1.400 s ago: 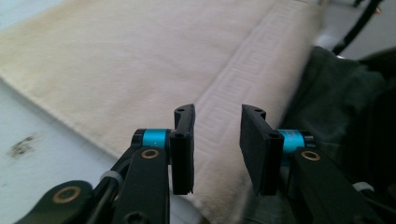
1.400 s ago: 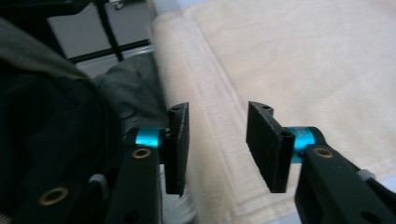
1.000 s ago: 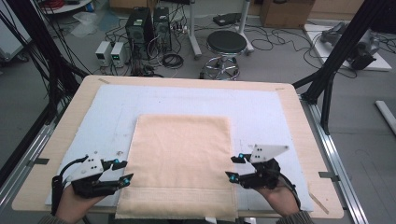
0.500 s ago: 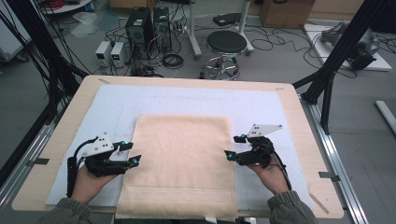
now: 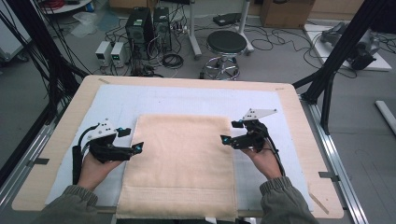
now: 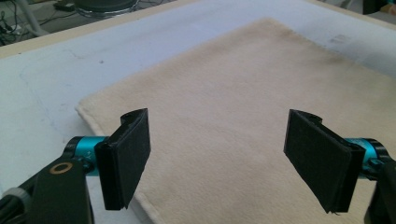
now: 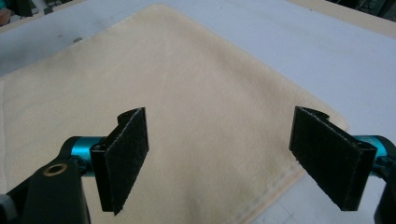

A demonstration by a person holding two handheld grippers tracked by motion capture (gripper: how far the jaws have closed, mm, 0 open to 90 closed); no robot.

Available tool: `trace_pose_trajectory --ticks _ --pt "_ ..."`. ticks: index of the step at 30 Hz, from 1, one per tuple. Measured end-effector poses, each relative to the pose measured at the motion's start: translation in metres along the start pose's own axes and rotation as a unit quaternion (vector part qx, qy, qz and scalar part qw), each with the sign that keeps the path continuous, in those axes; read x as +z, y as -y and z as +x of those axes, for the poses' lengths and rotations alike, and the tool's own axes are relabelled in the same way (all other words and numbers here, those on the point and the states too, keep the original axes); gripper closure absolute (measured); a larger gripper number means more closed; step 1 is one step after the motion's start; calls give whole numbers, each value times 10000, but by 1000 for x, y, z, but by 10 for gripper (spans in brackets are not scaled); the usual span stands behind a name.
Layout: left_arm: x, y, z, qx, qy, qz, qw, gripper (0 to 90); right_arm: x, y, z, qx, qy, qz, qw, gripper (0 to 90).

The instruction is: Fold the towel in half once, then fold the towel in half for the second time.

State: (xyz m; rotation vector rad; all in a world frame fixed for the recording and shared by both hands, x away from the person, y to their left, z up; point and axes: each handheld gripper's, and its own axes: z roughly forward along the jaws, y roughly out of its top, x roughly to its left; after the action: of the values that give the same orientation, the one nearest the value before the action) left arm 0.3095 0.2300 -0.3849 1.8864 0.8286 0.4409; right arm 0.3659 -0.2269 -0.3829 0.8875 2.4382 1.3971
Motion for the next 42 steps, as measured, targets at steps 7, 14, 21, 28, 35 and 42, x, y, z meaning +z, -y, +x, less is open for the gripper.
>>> trace_pose_trajectory --ticks 7,14,21,28,35,42 --pt "4 -16 8 70 -77 -21 9999 233 12 -21 0 -184 -3 106 9998 183" --pt "4 -21 9 115 -63 46 9999 244 17 -25 3 -275 -41 216 9994 182" --pt "9 -23 15 121 -47 136 9998 275 15 -21 -7 -212 27 163 9996 188" --pt "9 -54 34 170 -245 123 9995 277 7 -36 -24 -182 229 72 9995 200" --pt "28 -61 59 -51 -539 155 9984 278 12 -47 -45 -70 517 159 9985 202" --pt "52 -49 78 -309 -769 237 9963 313 34 -36 -58 74 584 351 9977 201"
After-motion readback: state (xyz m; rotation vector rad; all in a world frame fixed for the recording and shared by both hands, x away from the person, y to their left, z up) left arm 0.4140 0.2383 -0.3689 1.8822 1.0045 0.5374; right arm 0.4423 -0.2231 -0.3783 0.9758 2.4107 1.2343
